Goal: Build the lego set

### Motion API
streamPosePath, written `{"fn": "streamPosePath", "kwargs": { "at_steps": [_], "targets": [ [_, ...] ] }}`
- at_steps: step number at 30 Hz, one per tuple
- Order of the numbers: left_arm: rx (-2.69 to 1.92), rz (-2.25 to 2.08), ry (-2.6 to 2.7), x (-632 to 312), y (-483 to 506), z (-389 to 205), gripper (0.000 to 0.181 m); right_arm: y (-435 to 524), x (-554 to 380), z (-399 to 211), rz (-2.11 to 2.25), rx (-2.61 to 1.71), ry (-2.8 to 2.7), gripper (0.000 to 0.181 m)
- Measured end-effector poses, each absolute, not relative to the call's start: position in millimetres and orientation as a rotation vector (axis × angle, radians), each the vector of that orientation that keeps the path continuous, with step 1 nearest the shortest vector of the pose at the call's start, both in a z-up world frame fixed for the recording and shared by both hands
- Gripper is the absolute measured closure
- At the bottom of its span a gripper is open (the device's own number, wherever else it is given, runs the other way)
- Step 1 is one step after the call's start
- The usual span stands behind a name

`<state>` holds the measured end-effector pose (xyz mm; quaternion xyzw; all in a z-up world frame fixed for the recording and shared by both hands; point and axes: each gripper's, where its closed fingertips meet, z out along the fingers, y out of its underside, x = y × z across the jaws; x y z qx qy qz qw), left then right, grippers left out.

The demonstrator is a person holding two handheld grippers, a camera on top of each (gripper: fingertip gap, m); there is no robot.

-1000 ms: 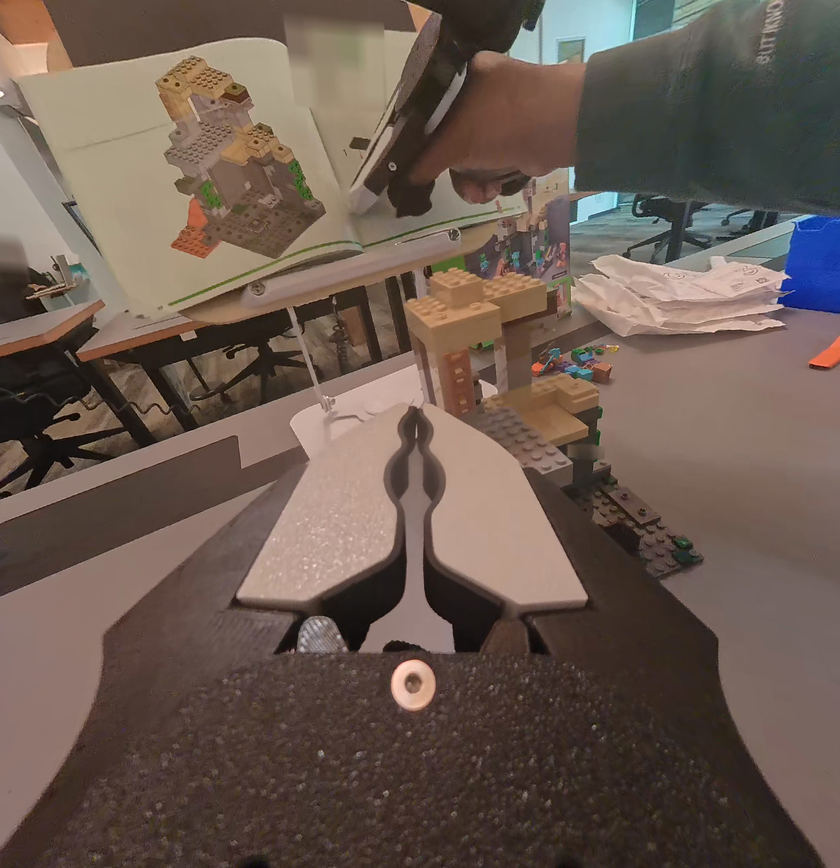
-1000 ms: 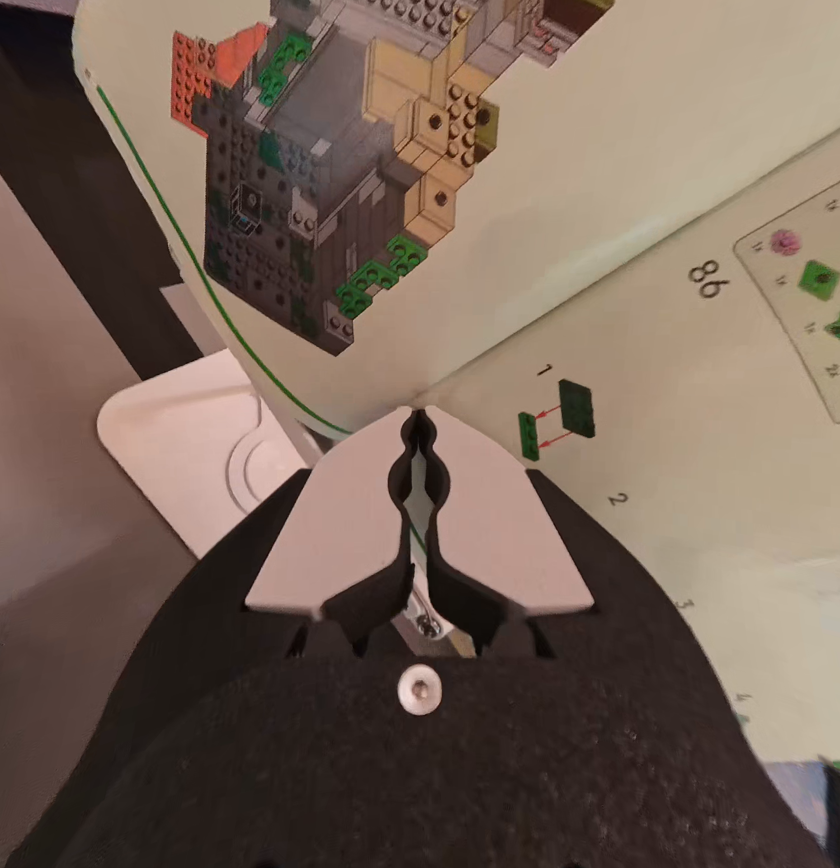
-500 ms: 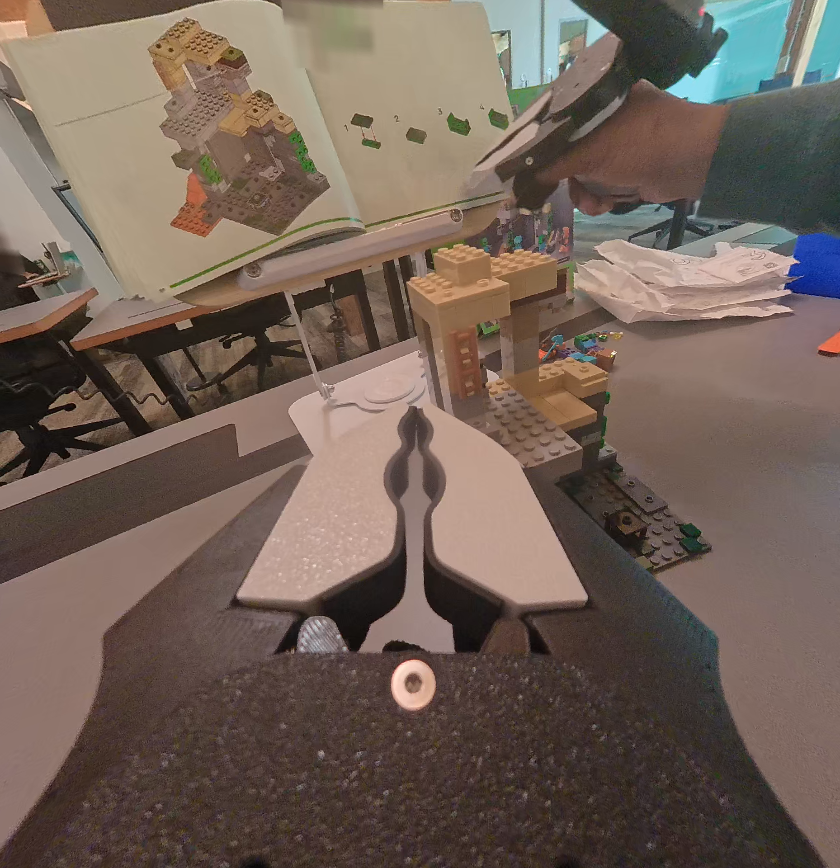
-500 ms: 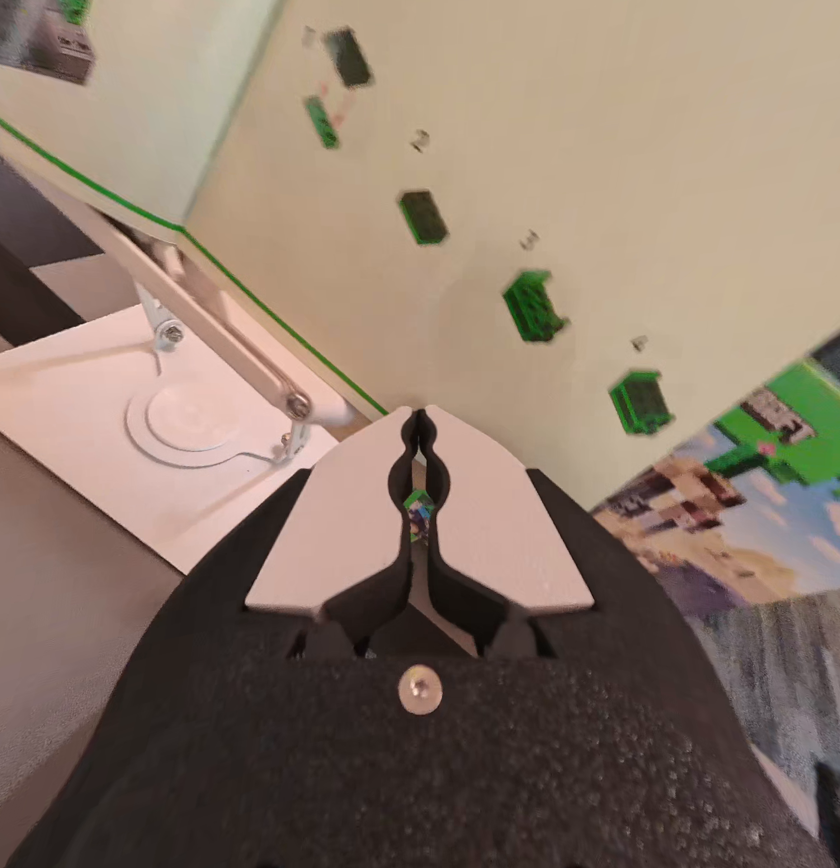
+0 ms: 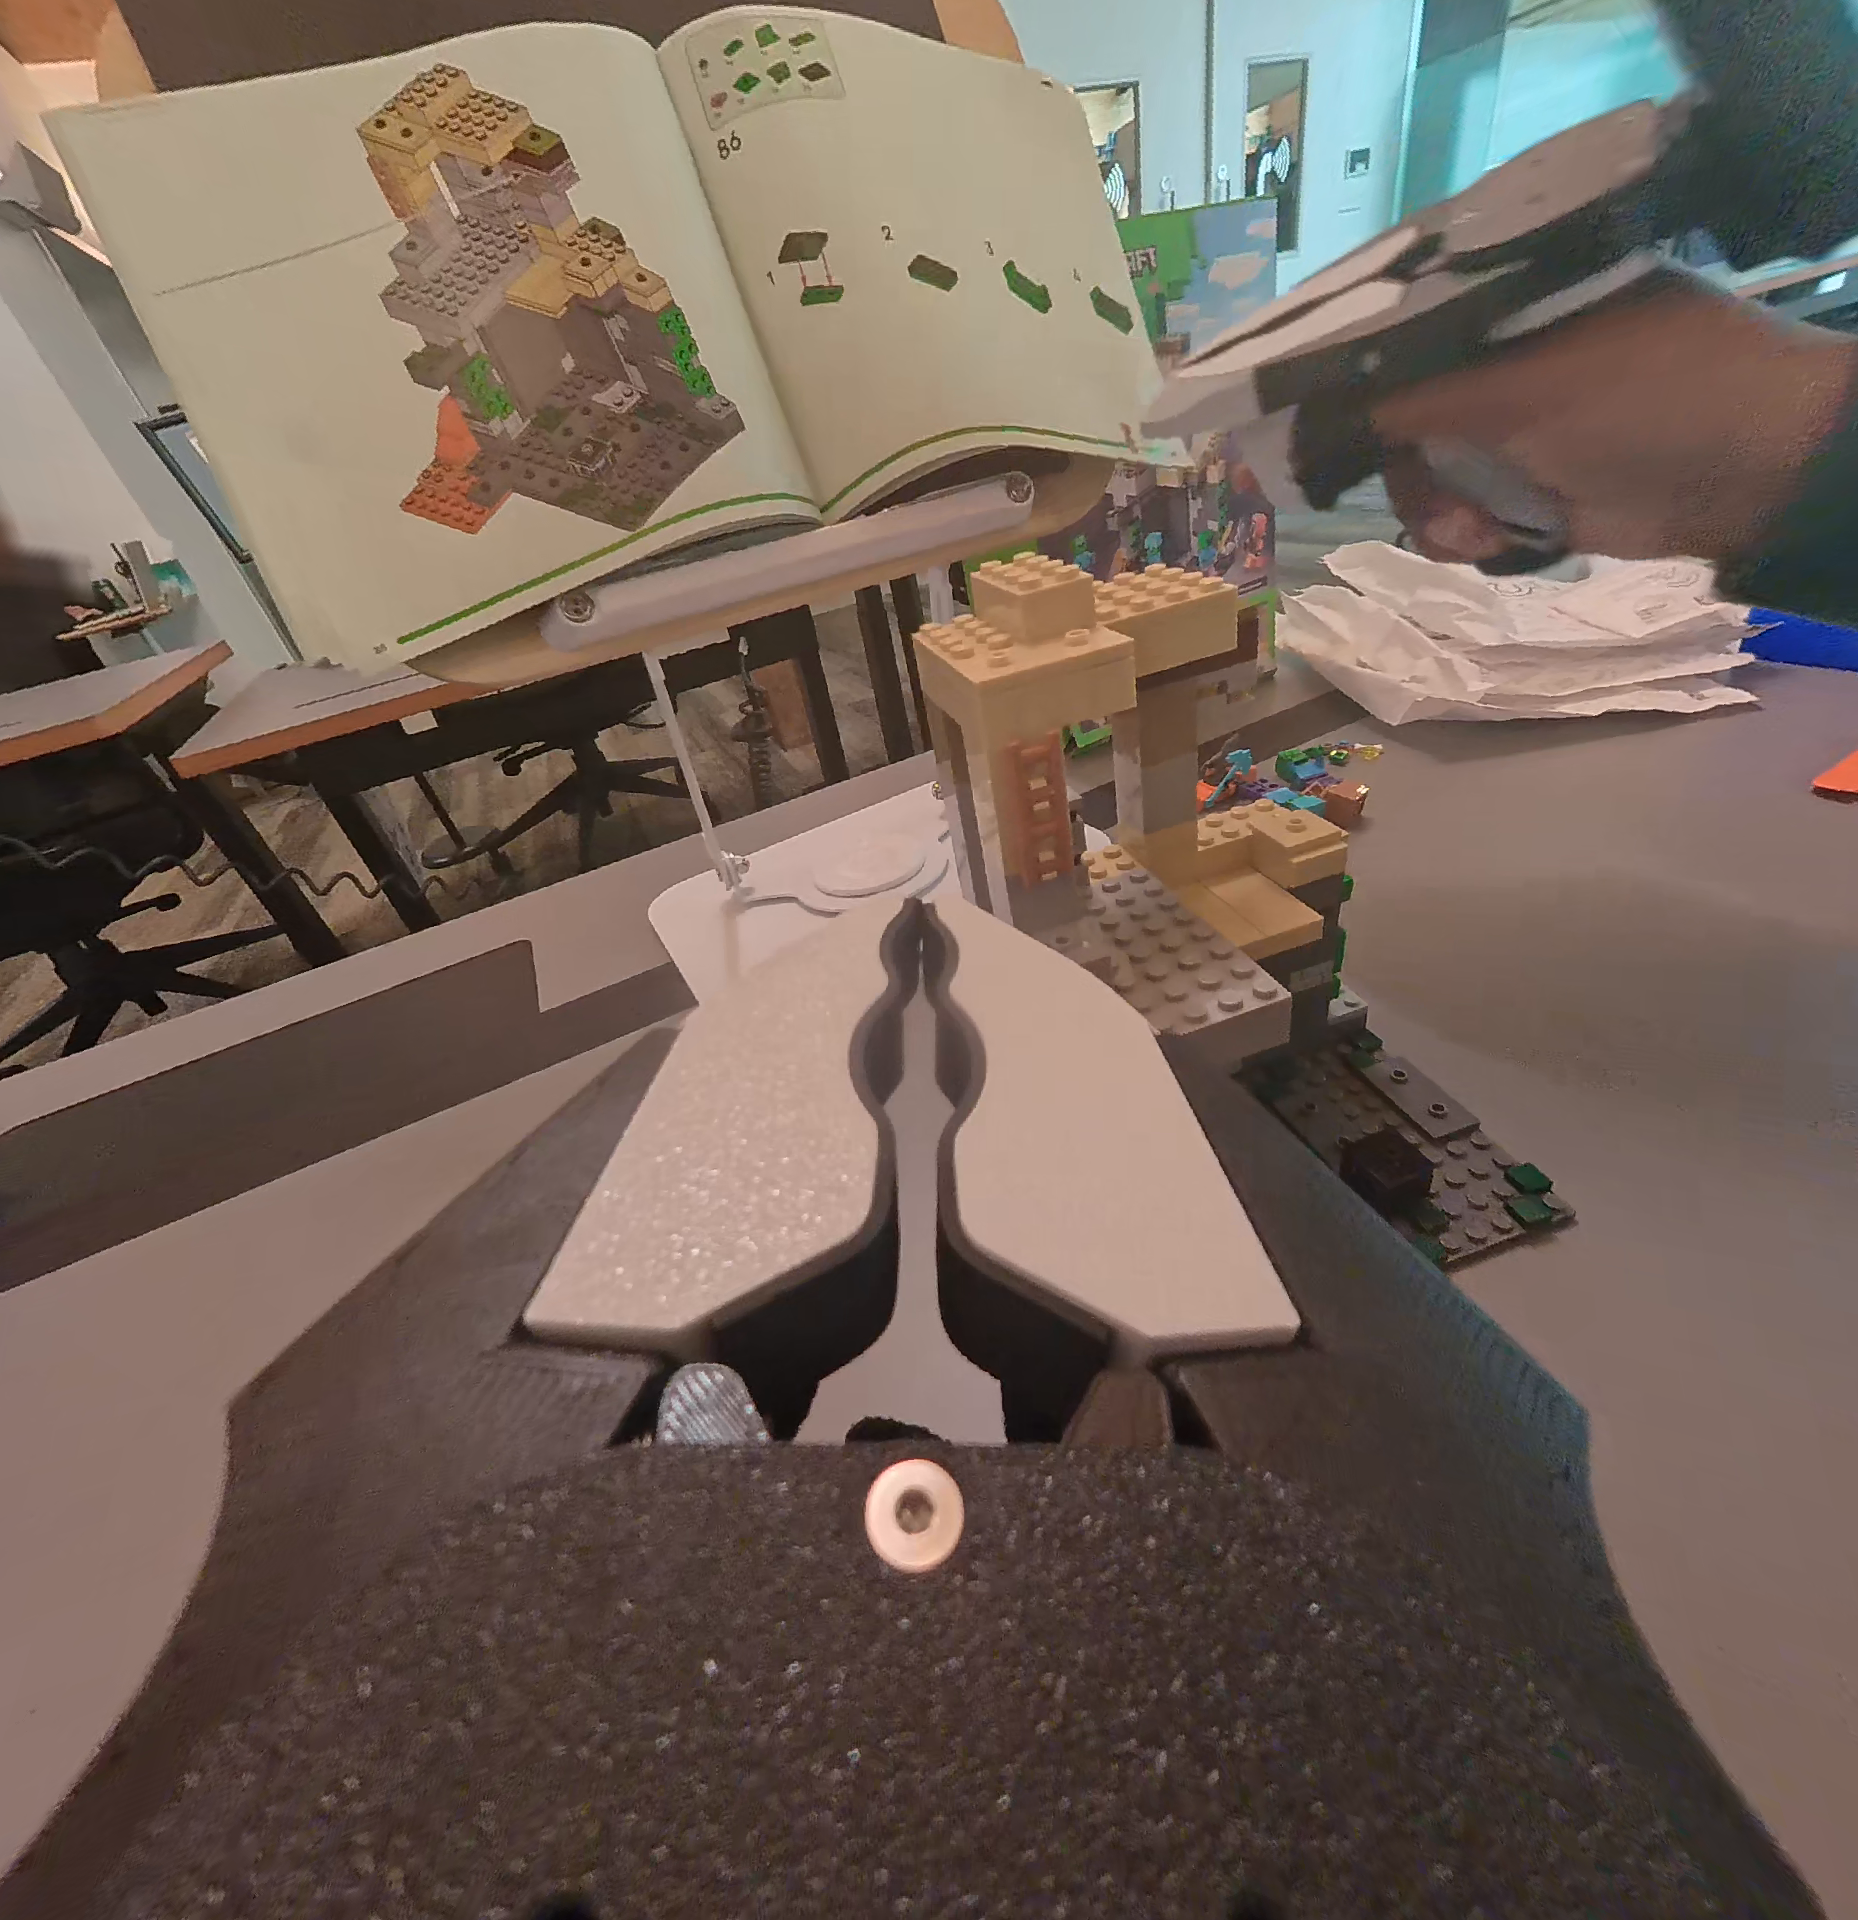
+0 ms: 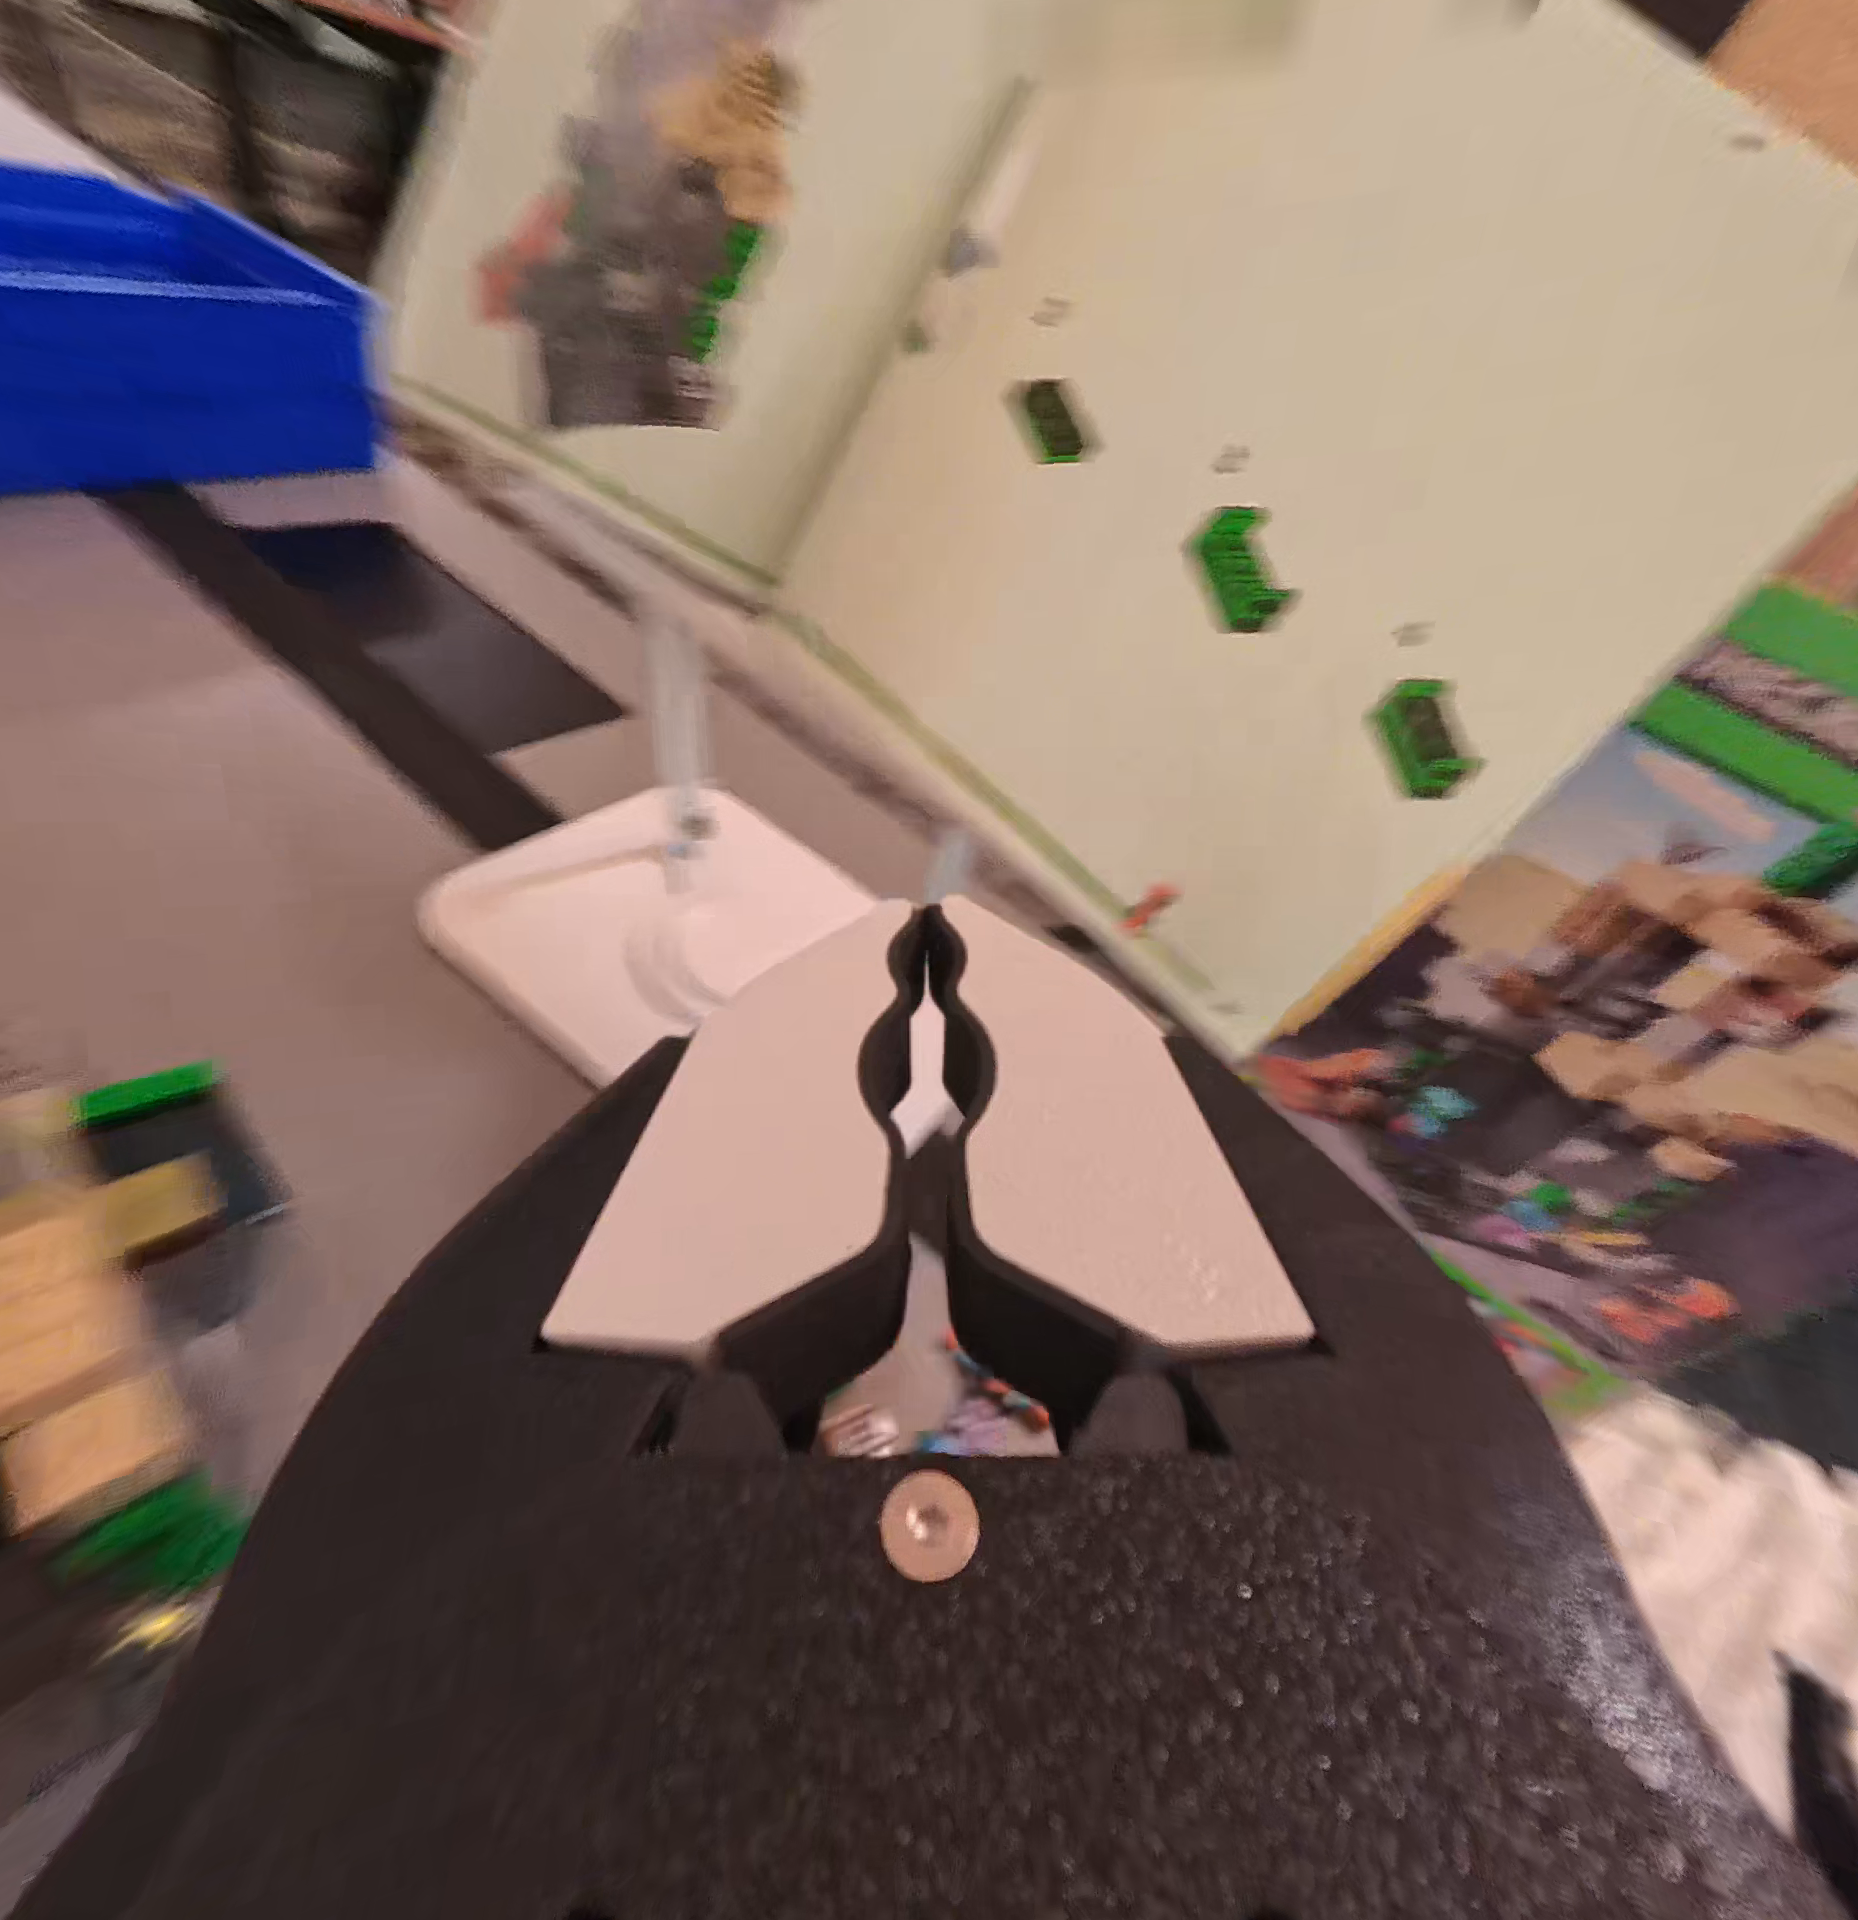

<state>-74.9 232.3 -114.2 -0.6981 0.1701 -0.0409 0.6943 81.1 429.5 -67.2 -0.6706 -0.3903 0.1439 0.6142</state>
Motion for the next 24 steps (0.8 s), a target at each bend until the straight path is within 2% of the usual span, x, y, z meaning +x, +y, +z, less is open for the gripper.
{"fn": "streamPosePath", "kwargs": {
  "at_steps": [4,6,8,9,14,15,17,24],
  "targets": [
    [-1.555,-0.094,0.380,-74.1,231.7,-113.2,0.181,341.8,74.0,-101.7,0.597,-1.496,-1.164,0.181],
    [-1.555,-0.100,0.378,-73.2,231.9,-113.3,0.181,315.2,78.6,-124.4,0.657,-1.519,-1.251,0.149],
    [-1.559,-0.107,0.379,-71.5,232.4,-114.3,0.181,297.6,80.4,-155.2,0.692,-1.598,-1.346,0.128],
    [-1.560,-0.108,0.382,-70.5,232.5,-114.6,0.181,292.0,79.3,-169.8,0.694,-1.629,-1.382,0.124],
    [-1.553,-0.100,0.389,-68.7,230.6,-113.4,0.181,282.0,46.1,-203.8,0.711,-1.622,-1.442,0.129],
    [-1.554,-0.098,0.389,-69.4,230.2,-113.3,0.181,282.0,37.8,-205.5,0.740,-1.625,-1.437,0.134],
    [-1.555,-0.092,0.384,-71.6,229.2,-113.7,0.181,292.5,27.6,-205.8,0.705,-1.630,-1.390,0.156],
    [-1.546,-0.088,0.347,-82.8,229.4,-109.6,0.181,310.2,-3.4,-205.7,0.622,-1.728,-1.249,0.157]
  ]
}}
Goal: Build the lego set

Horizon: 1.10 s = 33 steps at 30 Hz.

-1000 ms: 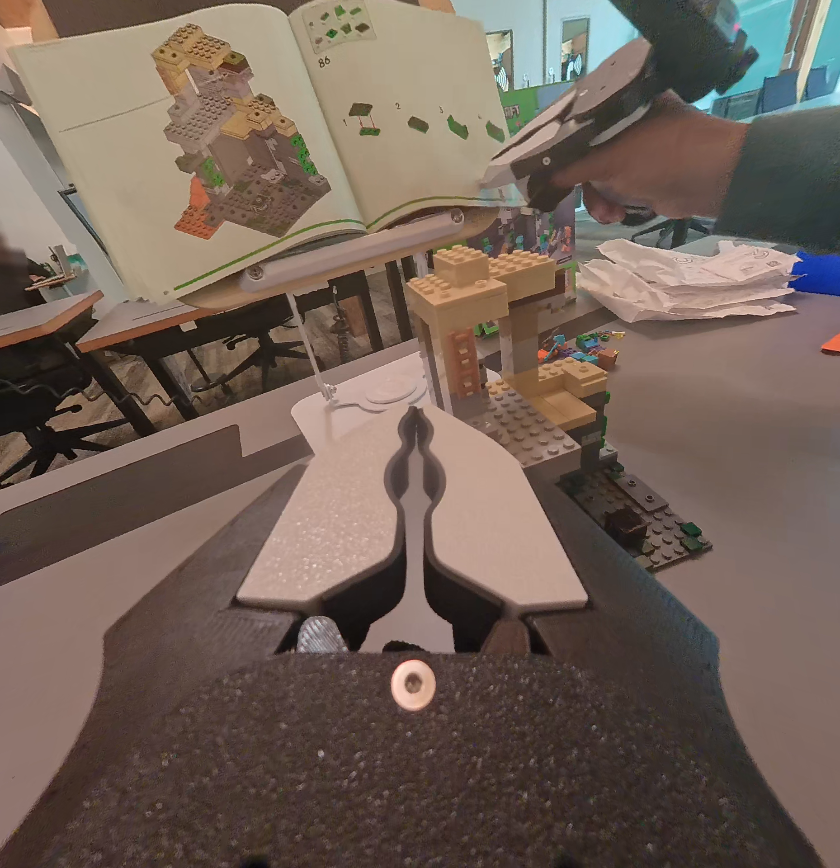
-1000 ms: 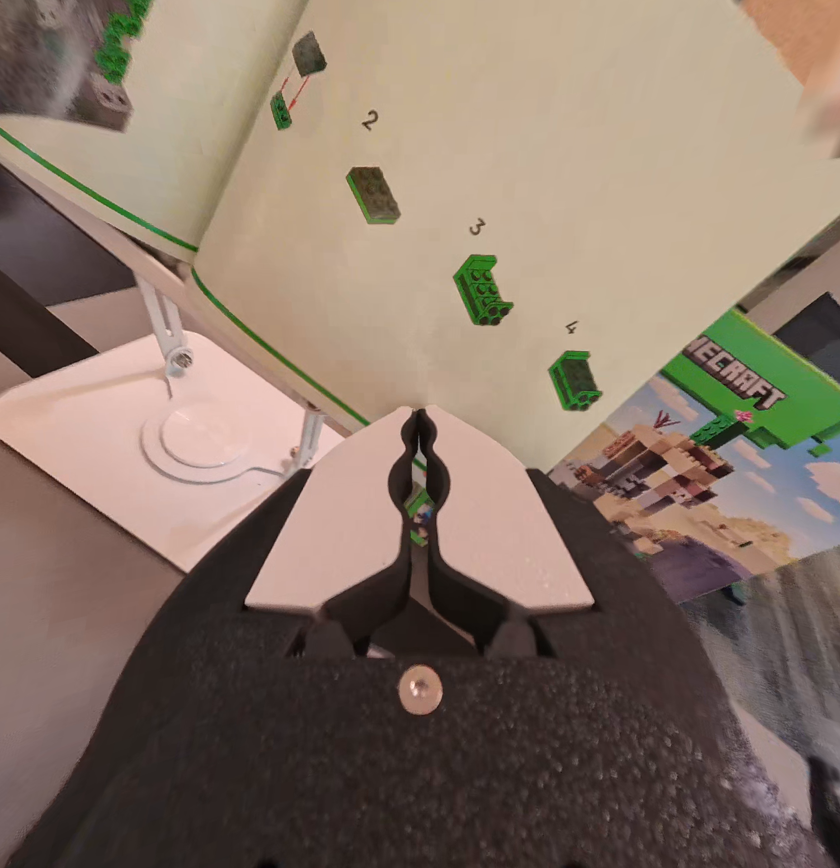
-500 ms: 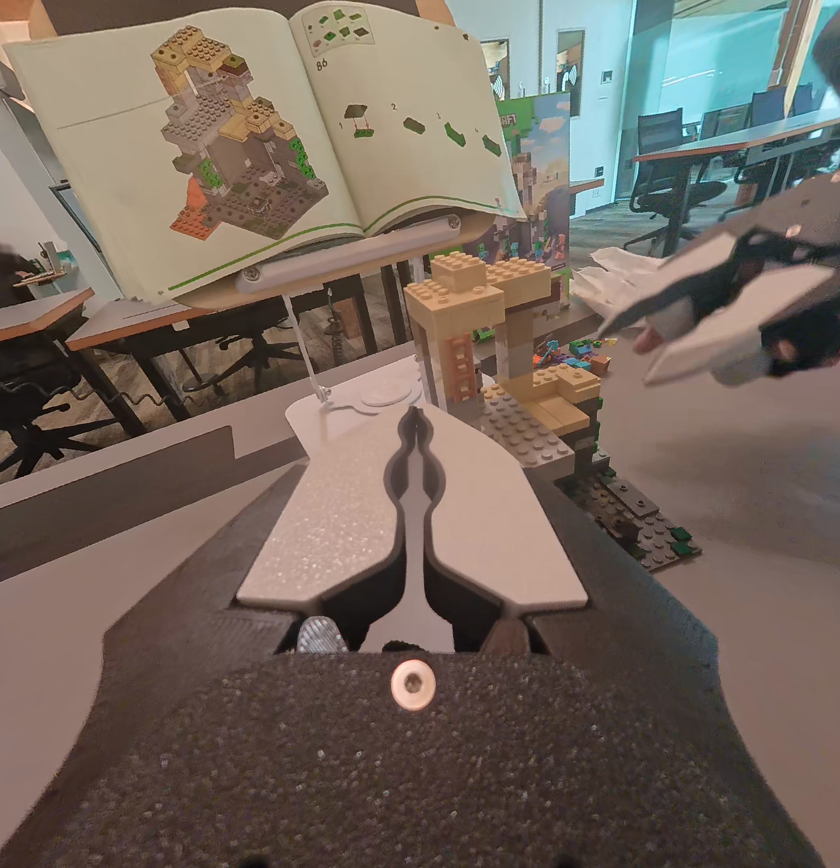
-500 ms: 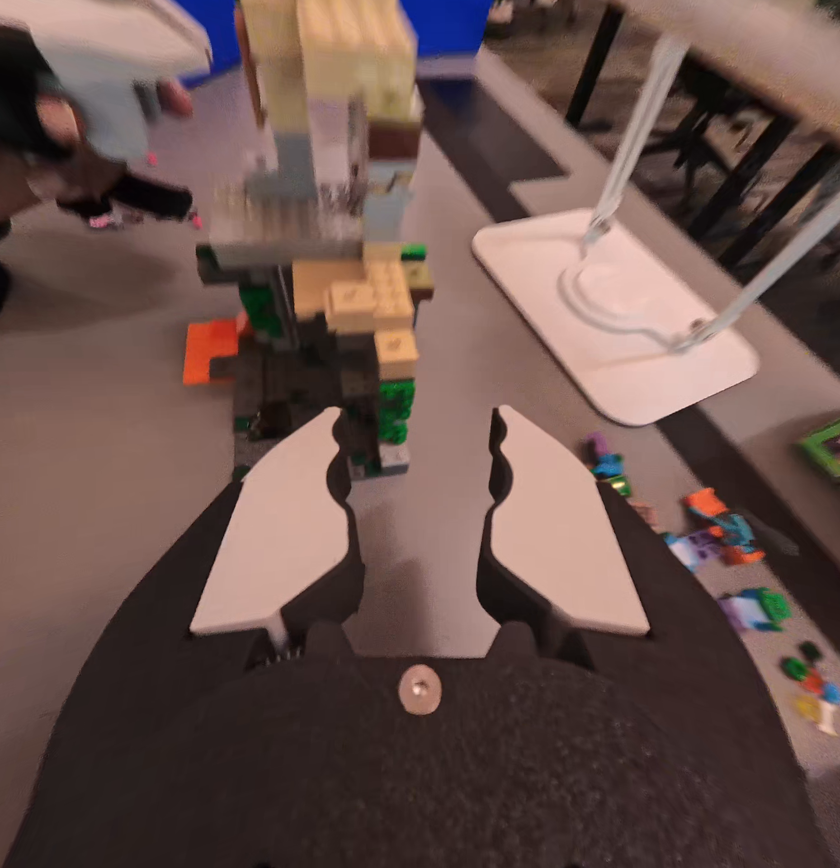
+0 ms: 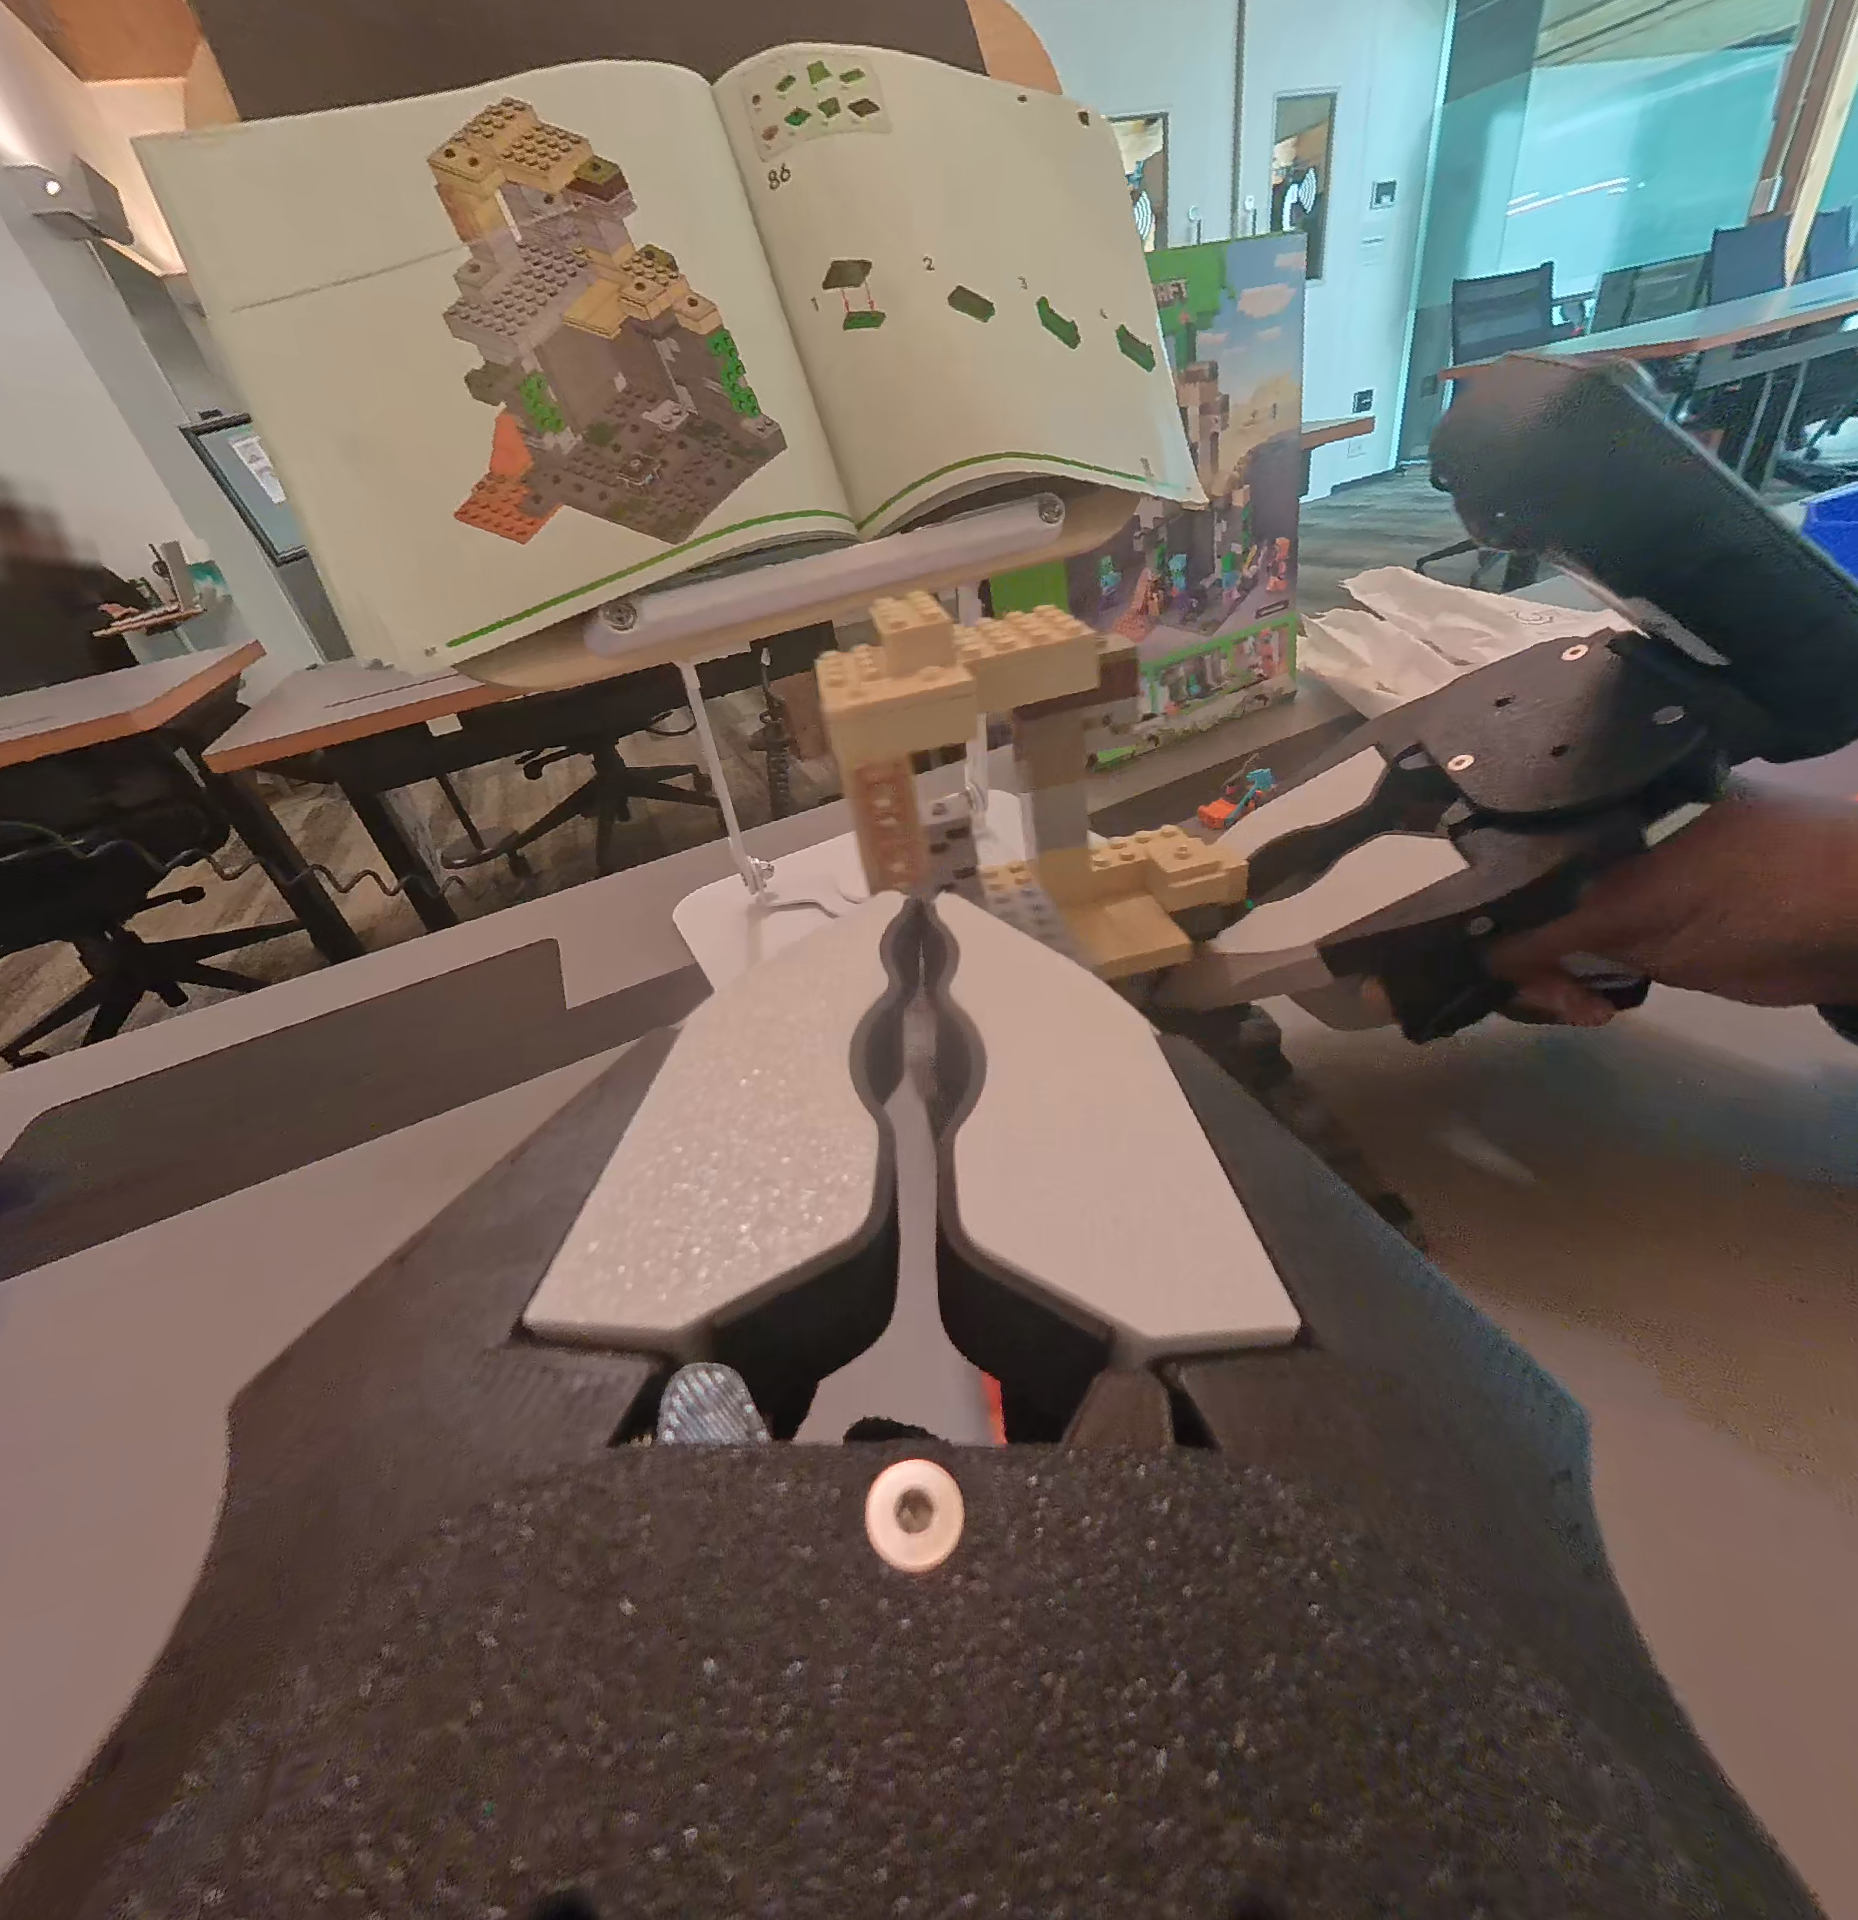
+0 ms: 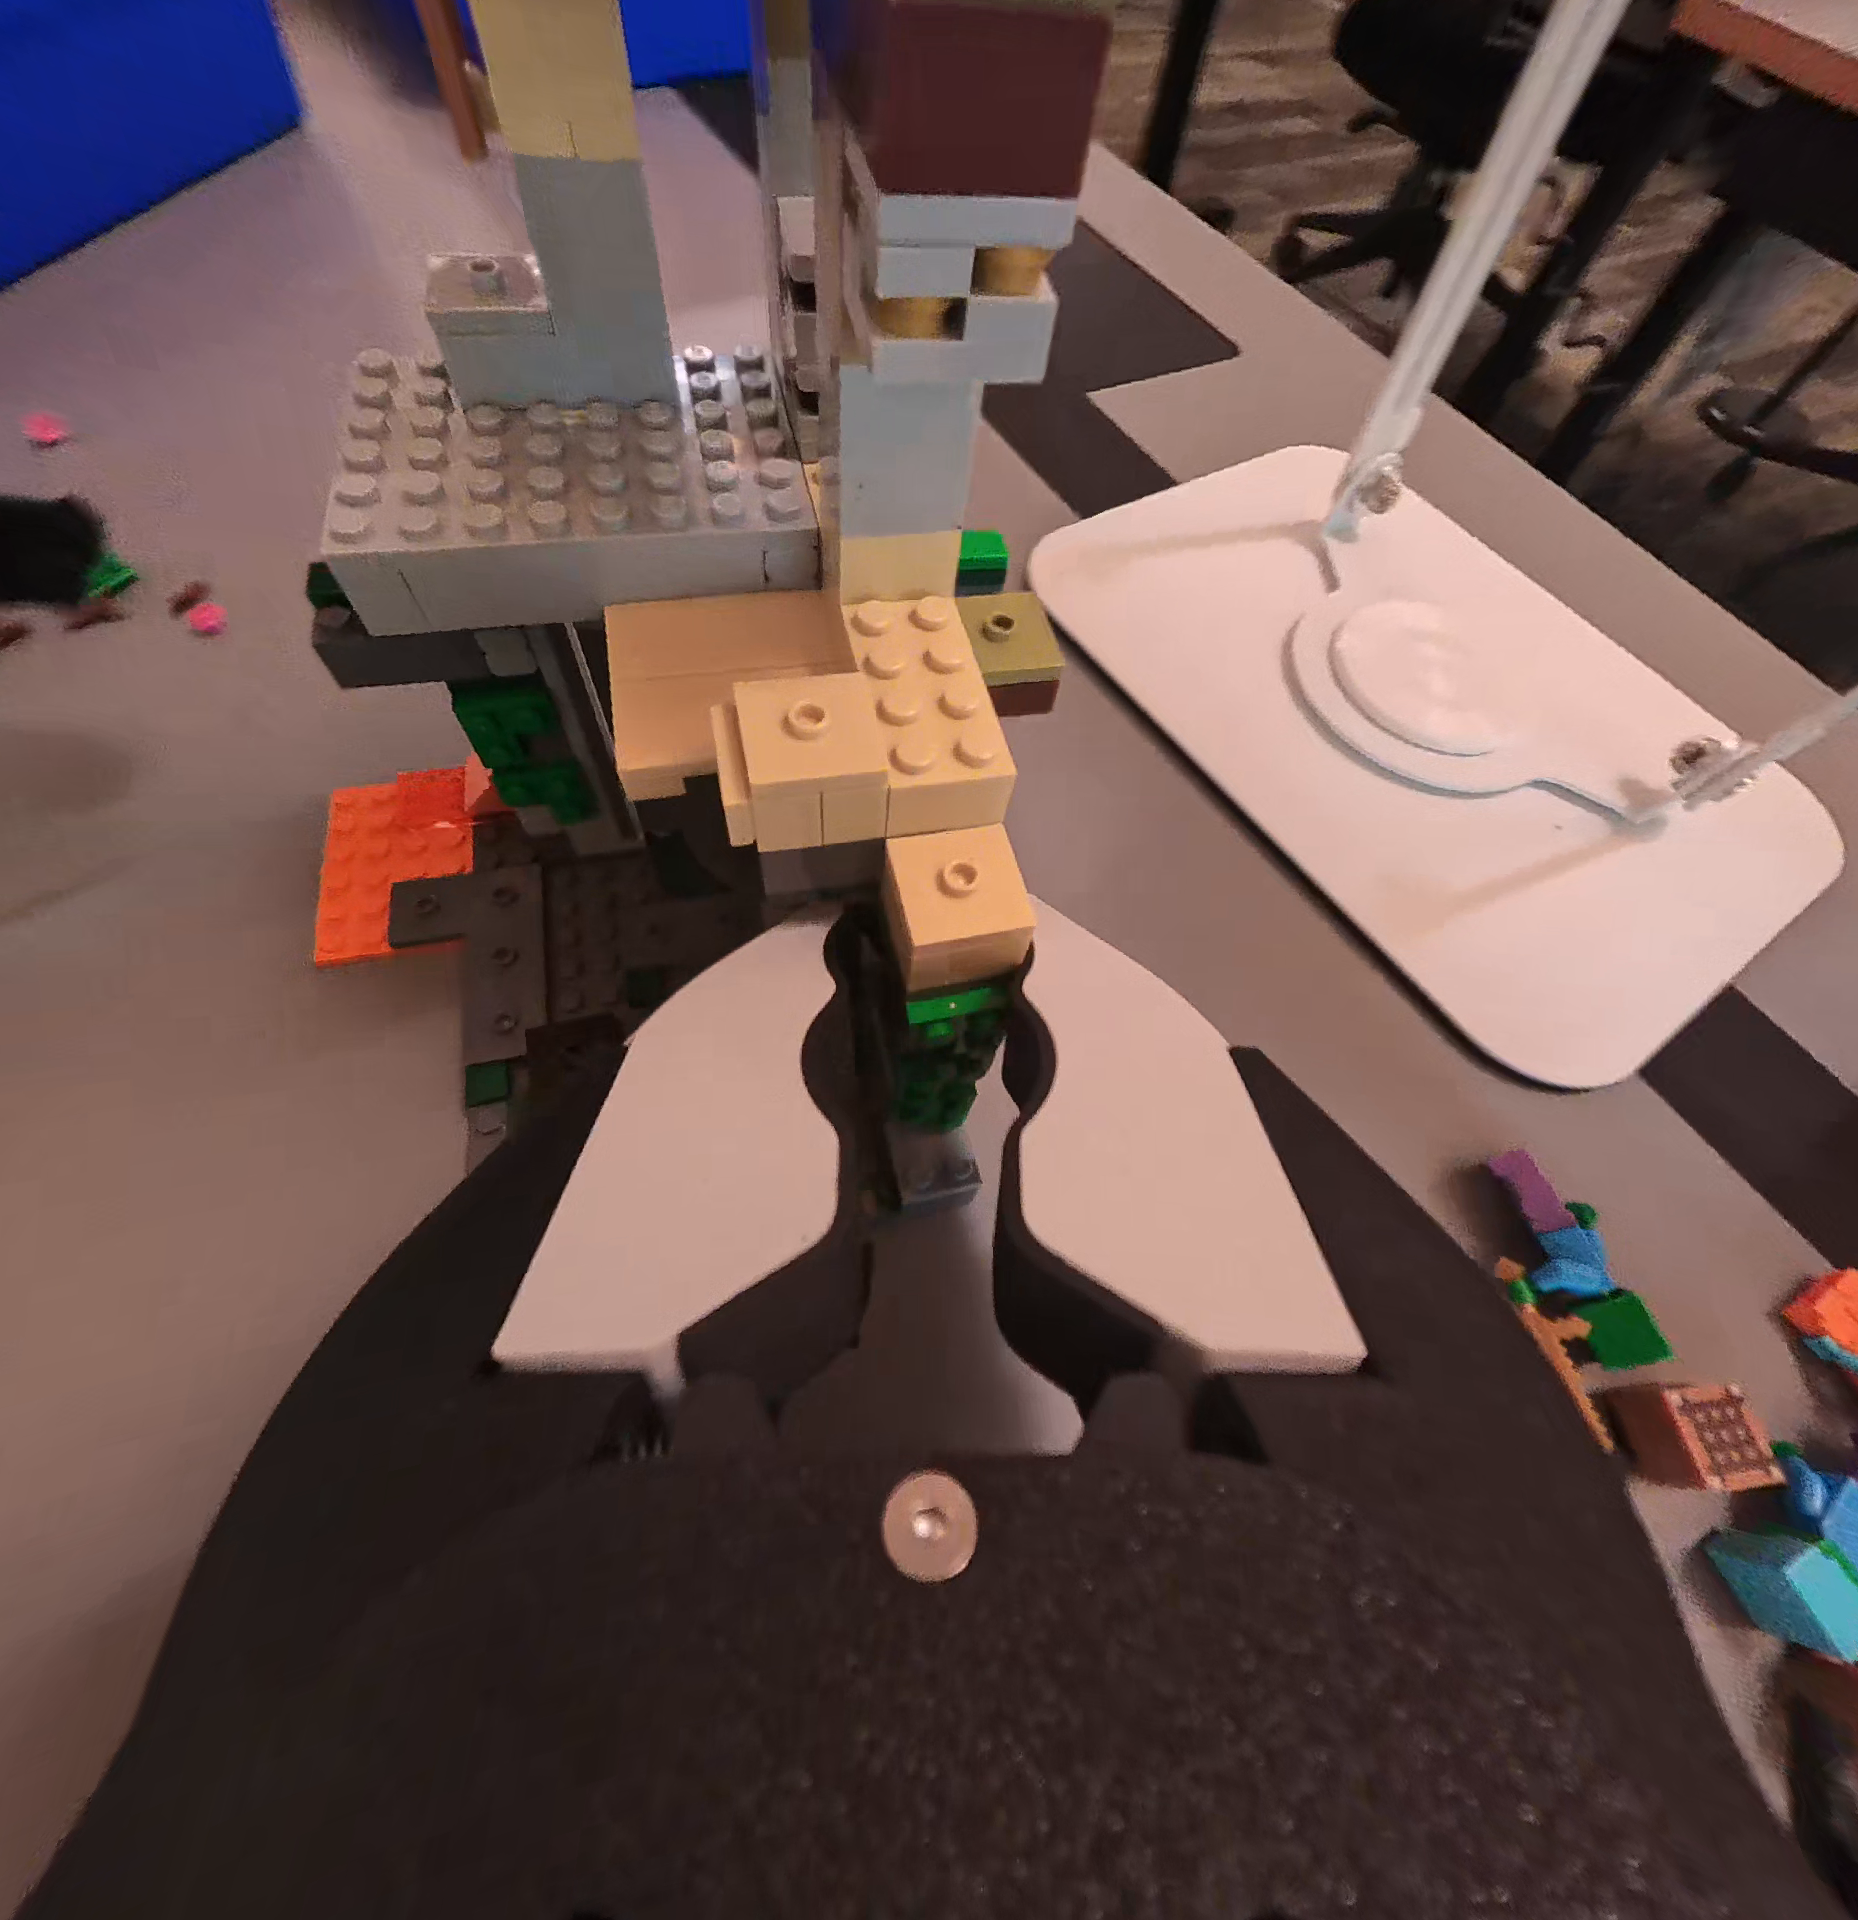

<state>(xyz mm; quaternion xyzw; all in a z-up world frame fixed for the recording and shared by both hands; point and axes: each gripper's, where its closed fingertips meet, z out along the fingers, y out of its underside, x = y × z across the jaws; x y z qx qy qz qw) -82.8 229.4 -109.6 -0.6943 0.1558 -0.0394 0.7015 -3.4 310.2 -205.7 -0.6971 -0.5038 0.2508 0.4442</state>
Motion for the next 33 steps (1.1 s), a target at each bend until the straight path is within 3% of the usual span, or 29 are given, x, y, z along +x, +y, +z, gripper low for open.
{"fn": "streamPosePath", "kwargs": {
  "at_steps": [13,16,24,33],
  "targets": [
    [-1.556,-0.076,0.337,-87.0,231.1,-111.7,0.181,335.4,-35.6,-204.2,0.603,-1.768,-1.136,0.161],
    [-1.579,-0.091,0.331,-86.7,231.4,-114.1,0.181,328.8,-24.8,-190.0,0.656,-1.761,-1.107,0.151],
    [-1.567,-0.065,0.341,-79.6,246.1,-94.3,0.181,333.3,27.9,-103.0,0.590,-1.578,-0.914,0.158],
    [-1.412,-0.060,0.325,-35.7,296.8,12.9,0.181,365.5,57.0,2.7,0.493,-1.439,-0.589,0.181]
  ]
}}
